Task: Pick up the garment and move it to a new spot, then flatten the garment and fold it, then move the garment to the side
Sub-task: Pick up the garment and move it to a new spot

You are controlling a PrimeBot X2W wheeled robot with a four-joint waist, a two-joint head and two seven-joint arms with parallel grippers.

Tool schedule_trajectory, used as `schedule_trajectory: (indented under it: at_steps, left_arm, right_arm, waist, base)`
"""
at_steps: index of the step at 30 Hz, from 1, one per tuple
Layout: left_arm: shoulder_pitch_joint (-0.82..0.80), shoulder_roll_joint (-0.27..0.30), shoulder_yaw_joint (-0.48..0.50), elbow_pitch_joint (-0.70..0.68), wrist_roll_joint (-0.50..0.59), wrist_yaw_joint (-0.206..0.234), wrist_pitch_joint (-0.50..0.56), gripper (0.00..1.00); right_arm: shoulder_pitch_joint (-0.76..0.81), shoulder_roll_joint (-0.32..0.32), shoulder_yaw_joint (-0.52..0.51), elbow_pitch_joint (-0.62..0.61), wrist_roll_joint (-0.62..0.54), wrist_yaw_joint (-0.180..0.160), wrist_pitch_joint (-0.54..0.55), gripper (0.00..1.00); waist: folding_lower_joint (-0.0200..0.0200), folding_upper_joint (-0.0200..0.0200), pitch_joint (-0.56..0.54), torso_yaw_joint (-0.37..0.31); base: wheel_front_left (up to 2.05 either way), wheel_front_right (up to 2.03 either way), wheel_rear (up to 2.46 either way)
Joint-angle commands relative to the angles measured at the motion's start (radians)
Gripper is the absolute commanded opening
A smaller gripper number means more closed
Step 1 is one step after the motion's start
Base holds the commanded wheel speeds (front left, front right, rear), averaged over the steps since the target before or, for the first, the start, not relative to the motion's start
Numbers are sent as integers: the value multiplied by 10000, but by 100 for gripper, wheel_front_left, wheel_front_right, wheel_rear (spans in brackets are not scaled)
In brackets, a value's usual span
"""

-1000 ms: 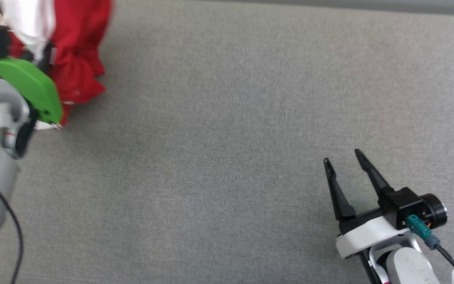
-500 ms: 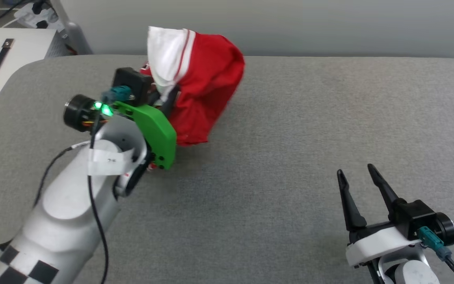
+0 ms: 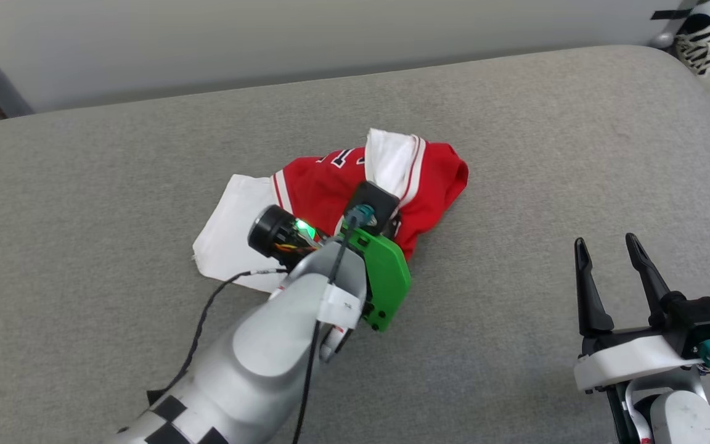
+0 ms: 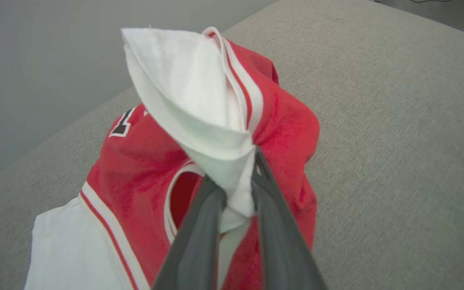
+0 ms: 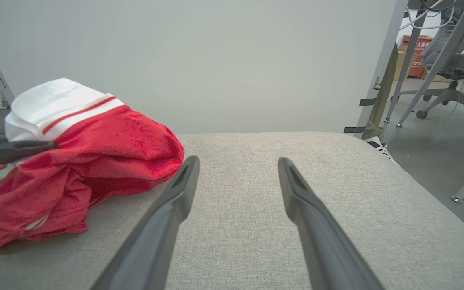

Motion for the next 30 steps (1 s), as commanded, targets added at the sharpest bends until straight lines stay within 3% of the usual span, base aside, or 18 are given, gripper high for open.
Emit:
schedule_trajectory:
  at_steps: [1, 2, 3, 4, 11, 17, 18, 23, 30]
  left_arm:
    - [44, -214, -204, 250, 135, 9, -67, 0]
    - [114, -365, -427, 487, 187, -57, -81, 29]
    - [163, -461, -631, 663, 249, -123, -89, 73]
    - [232, -562, -872, 858, 298, -210, -102, 100]
    - [703, -757, -2255, 735, 113, -793, -729, 100]
    - [661, -761, -2582, -92, -805, -581, -1471, 100]
    - [490, -762, -2358, -184, -1267, -328, -1857, 100]
    - [231, -567, -1556, 262, -1665, -4, -2676, 100]
    - [666, 856, -278, 351, -2295, 97, -3494, 100]
  right_arm:
    - [-159, 22, 27, -30, 81, -7, -89, 100]
    - [-161, 26, 37, -38, 88, -7, -89, 100]
    - [-156, 30, 45, -47, 86, -7, -89, 100]
    - [-145, 35, 45, -54, 81, -7, -89, 100]
    - [-45, 50, -69, 111, 85, -7, -90, 100]
    - [82, -10, -177, 236, 30, -7, -90, 100]
    - [243, -88, -191, 322, 17, -7, -91, 100]
    - [530, -235, -208, 405, 38, -7, -76, 100]
    - [1018, -407, -201, 337, 91, -7, 72, 100]
  waist:
    - [1, -1, 279, -592]
    - [1, -1, 298, -668]
    - [1, -1, 306, -718]
    - [1, -1, 305, -756]
    - [1, -1, -31, -704]
    - [1, -1, -496, -203]
    - [1, -1, -782, 187]
    - [1, -1, -1231, 812]
    - [1, -1, -1746, 1566]
  base:
    - [0, 0, 0]
    - [0, 0, 0]
    - [0, 0, 0]
    - [0, 0, 0]
    - [0, 0, 0]
    - [0, 0, 0]
    - [0, 0, 0]
    - [0, 0, 0]
    - [0, 0, 0]
